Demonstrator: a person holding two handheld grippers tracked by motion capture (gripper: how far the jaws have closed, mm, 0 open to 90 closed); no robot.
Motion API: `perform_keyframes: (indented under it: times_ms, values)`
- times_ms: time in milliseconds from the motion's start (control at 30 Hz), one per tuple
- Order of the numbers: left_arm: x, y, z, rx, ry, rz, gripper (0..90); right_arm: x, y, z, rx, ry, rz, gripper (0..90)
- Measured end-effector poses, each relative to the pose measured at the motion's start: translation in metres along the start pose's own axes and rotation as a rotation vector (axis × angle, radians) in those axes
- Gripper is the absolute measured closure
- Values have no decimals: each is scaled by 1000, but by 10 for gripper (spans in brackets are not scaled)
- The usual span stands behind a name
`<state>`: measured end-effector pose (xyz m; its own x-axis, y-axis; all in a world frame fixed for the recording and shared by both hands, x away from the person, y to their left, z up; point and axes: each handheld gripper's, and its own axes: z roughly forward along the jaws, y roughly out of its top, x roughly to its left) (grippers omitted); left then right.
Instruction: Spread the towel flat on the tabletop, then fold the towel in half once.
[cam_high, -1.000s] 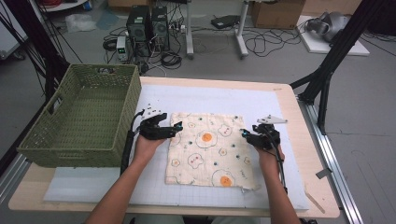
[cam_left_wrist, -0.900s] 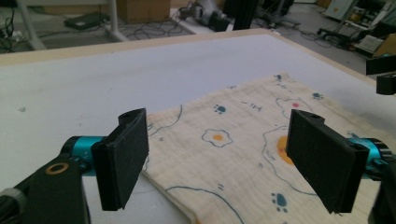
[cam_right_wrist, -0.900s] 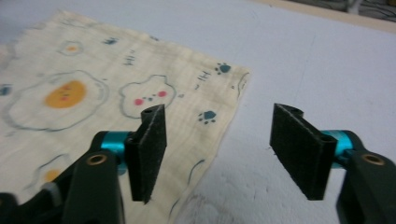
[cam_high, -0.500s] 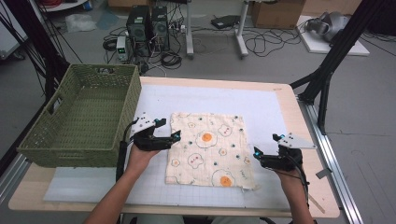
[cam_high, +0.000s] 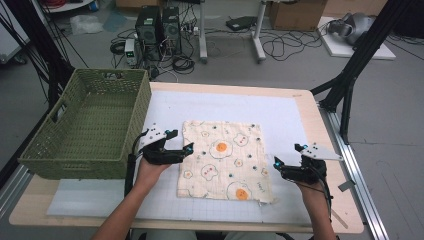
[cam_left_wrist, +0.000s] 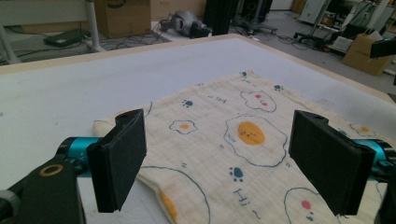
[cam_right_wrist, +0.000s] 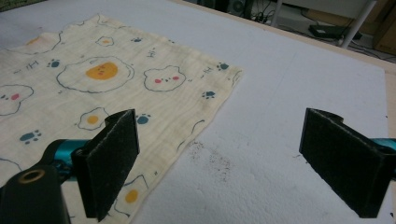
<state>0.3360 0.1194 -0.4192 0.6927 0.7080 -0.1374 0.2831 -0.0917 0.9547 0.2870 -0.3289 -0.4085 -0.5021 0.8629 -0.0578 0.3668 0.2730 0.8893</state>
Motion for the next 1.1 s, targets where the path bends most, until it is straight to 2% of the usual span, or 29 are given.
perform_keyframes:
  times_ms: [300,500,633,800,900,967,1033,1100]
  values:
    - [4,2,-1,-11,9,-18,196,0,0,1,0,5,5,112]
    - [7,0,0,4,12,-42,196,-1,0,2,3,5,12,112]
    - [8,1,1,24,31,-33,200,-1,0,2,0,8,18,112]
    - [15,11,2,12,59,-24,202,-1,1,1,0,22,9,112]
    - [19,17,7,42,71,-10,240,-3,1,1,-5,25,19,112]
    - [23,20,14,77,86,-11,245,-4,1,2,1,26,15,112]
    - [27,23,23,102,121,-21,256,-4,1,2,4,28,18,112]
    - [31,26,30,117,128,-26,286,-3,1,3,3,37,14,112]
